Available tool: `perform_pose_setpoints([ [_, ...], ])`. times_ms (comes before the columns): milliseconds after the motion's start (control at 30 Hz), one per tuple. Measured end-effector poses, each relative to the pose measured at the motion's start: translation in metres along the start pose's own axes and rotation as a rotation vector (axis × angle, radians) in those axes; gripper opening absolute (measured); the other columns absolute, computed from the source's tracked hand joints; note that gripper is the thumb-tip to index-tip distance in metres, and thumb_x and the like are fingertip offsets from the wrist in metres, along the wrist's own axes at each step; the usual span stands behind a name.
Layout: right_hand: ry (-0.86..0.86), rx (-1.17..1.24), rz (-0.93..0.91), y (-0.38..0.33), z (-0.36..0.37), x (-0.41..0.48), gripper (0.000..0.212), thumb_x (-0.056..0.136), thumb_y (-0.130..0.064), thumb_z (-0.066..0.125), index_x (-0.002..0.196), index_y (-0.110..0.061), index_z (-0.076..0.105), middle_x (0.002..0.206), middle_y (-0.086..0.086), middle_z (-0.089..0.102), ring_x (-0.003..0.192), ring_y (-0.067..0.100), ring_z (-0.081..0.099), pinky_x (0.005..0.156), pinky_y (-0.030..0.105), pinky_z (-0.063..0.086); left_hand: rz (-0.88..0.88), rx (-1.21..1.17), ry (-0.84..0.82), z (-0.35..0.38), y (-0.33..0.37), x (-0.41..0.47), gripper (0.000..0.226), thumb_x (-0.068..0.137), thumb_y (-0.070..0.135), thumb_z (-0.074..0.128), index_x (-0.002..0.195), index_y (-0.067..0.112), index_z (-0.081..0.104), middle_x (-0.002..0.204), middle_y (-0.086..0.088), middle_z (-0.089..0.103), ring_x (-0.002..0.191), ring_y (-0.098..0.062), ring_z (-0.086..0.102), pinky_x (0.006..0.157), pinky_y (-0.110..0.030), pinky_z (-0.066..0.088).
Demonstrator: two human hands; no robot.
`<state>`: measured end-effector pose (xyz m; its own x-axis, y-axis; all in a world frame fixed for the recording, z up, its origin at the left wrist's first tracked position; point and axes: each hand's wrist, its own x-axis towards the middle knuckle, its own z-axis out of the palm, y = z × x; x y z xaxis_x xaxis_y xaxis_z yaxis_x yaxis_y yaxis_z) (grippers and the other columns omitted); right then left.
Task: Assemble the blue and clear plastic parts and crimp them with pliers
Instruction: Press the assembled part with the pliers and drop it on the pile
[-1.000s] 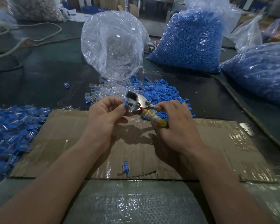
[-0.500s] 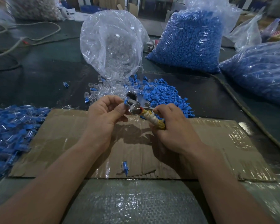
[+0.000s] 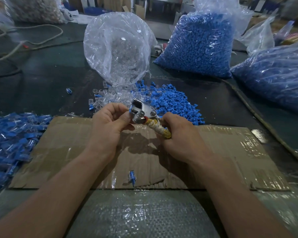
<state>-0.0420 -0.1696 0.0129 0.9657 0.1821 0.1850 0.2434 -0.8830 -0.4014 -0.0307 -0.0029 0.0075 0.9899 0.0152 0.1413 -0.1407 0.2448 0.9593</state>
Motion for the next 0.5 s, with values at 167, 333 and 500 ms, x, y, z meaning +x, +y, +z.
perform_pose_setpoints([
  [167,0.034,-0.010,-0.011,0.001,0.003,0.000,0.017,0.080,-0.024,0.061,0.085,-0.024,0.045,0.079,-0.010,0.044,0.077,0.012,0.043,0.061,0.026,0.029,-0.002,0.060,0.008,-0.001,0.002,-0.002,0.006,0.079,0.002,0.059,0.078,0.008,0.056,0.070,-0.006,0.063,0.058,-0.009,0.060,0.055,-0.016,0.051],
  [333,0.045,0.007,-0.015,0.007,0.004,0.001,0.031,0.082,-0.022,0.062,0.111,-0.022,0.051,0.095,-0.008,0.042,0.091,0.009,0.039,0.076,0.023,0.028,0.004,0.064,0.044,-0.003,-0.001,0.002,0.012,0.081,-0.004,0.058,0.078,0.008,0.058,0.066,-0.003,0.065,0.057,-0.009,0.062,0.052,-0.017,0.049],
  [500,0.136,0.012,0.080,0.023,-0.006,0.003,0.030,0.082,-0.024,0.064,0.110,-0.020,0.053,0.096,-0.008,0.043,0.092,0.010,0.039,0.078,0.023,0.028,-0.102,0.050,0.009,-0.017,0.005,0.009,0.014,0.067,0.005,0.068,0.078,0.012,0.060,0.059,0.000,0.065,0.046,-0.006,0.059,0.037,-0.013,0.040],
])
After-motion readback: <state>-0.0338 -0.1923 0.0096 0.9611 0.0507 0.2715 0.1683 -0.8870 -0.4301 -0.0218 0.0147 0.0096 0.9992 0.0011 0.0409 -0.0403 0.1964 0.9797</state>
